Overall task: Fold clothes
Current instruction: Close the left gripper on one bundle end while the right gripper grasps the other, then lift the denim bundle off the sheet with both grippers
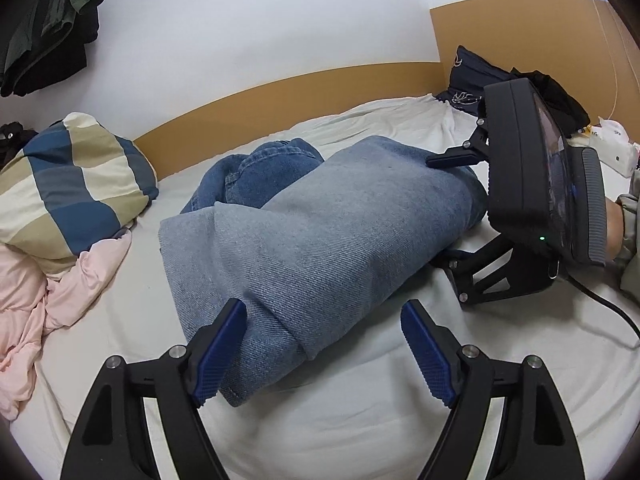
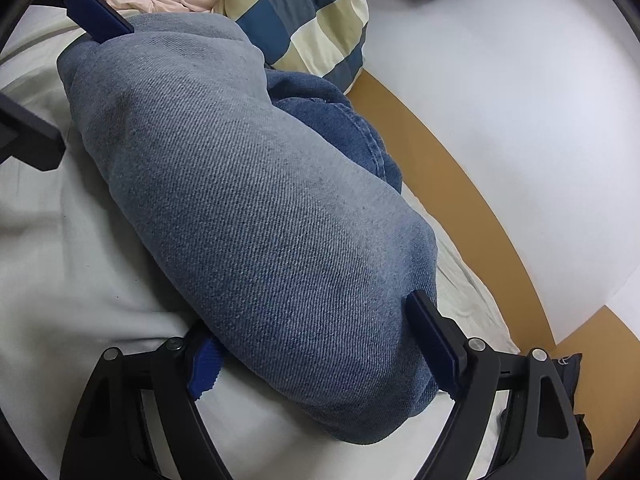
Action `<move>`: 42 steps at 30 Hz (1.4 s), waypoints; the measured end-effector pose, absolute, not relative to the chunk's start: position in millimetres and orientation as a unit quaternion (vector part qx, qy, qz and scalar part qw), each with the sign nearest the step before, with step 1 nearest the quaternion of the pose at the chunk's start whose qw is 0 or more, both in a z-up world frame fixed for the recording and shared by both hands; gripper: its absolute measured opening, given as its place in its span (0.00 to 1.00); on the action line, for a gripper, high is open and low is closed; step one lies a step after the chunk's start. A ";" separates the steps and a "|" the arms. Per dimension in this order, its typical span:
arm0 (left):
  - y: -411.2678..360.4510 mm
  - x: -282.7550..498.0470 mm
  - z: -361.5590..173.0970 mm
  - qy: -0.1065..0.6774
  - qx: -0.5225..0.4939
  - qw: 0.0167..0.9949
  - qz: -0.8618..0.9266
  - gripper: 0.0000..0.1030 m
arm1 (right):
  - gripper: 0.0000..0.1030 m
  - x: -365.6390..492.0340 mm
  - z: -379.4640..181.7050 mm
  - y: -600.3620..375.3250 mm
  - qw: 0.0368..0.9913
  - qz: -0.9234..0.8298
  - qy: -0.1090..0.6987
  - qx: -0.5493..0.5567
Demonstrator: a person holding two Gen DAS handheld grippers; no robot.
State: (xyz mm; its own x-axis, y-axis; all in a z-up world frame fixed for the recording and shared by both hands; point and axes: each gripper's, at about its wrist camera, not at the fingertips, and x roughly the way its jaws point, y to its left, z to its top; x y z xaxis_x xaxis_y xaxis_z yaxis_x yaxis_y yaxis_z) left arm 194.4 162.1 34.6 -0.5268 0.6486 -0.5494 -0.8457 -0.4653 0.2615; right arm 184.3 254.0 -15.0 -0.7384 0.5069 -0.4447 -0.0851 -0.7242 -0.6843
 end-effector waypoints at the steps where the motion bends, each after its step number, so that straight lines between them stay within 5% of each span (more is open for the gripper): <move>1: 166.4 196.9 32.1 0.275 -0.186 0.439 0.835 0.79 | 0.82 184.0 -14.3 252.6 0.170 0.872 -0.330 -0.320; 10: 206.3 218.5 -6.0 0.457 -0.071 0.322 0.826 0.83 | 0.82 182.0 -8.9 237.3 0.171 0.872 -0.331 -0.319; 17: 206.2 187.4 -2.9 0.433 -0.123 0.334 0.828 0.95 | 0.82 180.0 -4.7 224.4 0.172 0.871 -0.331 -0.318; 42: 211.5 177.5 -7.3 0.432 -0.125 0.325 0.832 0.99 | 0.82 172.5 11.3 163.9 0.179 0.869 -0.340 -0.312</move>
State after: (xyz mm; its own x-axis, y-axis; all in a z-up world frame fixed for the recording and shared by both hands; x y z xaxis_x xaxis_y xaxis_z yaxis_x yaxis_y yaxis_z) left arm 177.5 211.5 -7.3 -0.7580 0.4325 -0.4883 -0.6483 -0.4161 0.6377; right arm 172.5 163.9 11.3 -0.7410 0.5231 -0.4211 -0.0986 -0.7051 -0.7022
